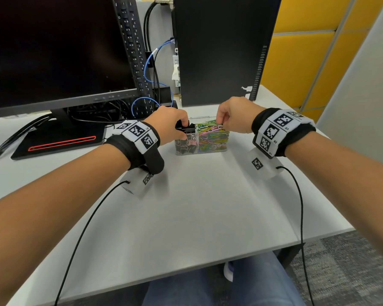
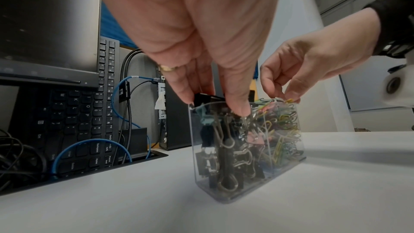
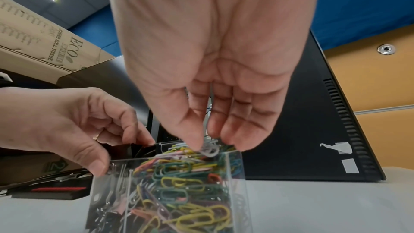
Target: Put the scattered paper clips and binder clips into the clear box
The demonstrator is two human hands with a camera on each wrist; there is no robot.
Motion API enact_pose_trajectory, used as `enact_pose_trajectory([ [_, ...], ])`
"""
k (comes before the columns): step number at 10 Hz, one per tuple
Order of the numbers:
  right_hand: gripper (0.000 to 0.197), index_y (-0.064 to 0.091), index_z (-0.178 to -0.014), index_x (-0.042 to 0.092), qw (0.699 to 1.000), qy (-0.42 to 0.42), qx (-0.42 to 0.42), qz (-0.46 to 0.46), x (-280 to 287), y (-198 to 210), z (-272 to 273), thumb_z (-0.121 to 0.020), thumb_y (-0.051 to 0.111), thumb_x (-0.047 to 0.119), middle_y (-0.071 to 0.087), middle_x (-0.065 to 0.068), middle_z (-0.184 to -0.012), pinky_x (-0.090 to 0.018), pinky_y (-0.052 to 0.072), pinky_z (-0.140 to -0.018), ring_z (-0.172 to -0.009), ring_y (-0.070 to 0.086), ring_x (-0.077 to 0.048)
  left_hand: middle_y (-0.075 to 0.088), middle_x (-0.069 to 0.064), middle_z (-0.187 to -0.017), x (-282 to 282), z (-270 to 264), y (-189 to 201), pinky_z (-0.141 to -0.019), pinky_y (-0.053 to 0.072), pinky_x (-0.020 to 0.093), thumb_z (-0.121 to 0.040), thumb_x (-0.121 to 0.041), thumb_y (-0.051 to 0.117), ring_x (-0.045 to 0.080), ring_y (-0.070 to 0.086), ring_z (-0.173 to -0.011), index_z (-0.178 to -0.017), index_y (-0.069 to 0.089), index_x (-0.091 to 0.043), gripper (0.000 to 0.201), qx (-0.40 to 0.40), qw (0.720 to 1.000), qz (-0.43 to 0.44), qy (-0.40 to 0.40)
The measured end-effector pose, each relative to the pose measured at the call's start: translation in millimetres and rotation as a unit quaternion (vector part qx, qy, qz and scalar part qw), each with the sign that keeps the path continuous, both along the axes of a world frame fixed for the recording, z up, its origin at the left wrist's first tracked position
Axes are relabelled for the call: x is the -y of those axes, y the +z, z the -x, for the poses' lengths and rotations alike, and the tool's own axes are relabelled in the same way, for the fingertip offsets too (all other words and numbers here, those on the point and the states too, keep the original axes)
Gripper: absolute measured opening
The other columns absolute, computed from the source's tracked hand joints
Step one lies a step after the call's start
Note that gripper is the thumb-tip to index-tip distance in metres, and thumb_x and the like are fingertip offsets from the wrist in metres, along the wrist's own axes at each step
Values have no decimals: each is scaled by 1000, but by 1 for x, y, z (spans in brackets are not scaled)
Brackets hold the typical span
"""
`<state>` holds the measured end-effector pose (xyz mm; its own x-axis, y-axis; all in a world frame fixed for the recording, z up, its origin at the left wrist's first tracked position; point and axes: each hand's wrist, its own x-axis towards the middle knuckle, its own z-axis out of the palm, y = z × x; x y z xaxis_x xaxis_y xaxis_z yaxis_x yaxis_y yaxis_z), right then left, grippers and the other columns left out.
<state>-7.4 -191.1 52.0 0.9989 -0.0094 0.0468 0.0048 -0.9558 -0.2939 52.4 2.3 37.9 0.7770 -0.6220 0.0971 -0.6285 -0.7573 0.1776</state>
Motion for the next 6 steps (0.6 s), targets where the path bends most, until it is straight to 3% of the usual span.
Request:
enact_pose_trajectory([
  [1, 16, 73, -98, 11, 1000, -2, 4, 16, -5, 2, -2, -89, 59, 7, 69, -6, -104, -32, 51, -93, -91, 61, -19, 62, 5, -104, 0, 0, 0, -70, 38, 25, -83, -24, 69, 16, 48, -80, -110, 60, -16, 29, 1, 1000, 0, 2],
  [2, 16, 74, -100, 11, 999, -1, 2, 36, -10, 3, -5, -89, 61, 9, 68, -6, -107, -35, 49, -98, -101, 63, -24, 62, 5, -104, 0, 0, 0, -70, 38, 25, -83, -24, 68, 16, 47, -80, -110, 60, -16, 30, 5, 1000, -3, 0],
  [4, 19, 73, -98, 11, 999, -25, 18, 24, -13, 4, 2, -90, 58, 4, 68, -7, -108, -37, 50, -98, -102, 62, -26, 63, 4, -110, -1, 5, -2, -75, 44, 26, -83, -24, 68, 17, 54, -88, -116, 57, -18, 35, 0, 1000, 8, 7],
  [5, 22, 71, -98, 10, 998, -49, 36, -20, -9, 5, 11, -90, 54, 0, 67, -10, -110, -38, 49, -98, -105, 61, -28, 60, 3, -122, -7, 16, -3, -89, 46, 29, -82, -24, 69, 20, 58, -107, -126, 50, -19, 48, -23, 999, 41, 19],
  [6, 24, 72, -95, 10, 988, -74, 109, -87, 0, 2, 27, -91, 50, 0, 68, -8, -105, -26, 46, -90, -96, 60, -22, 46, 2, -139, -15, 33, -7, -101, 38, 31, -82, -28, 69, 20, 48, -123, -136, 40, -19, 61, -24, 997, 76, 21],
])
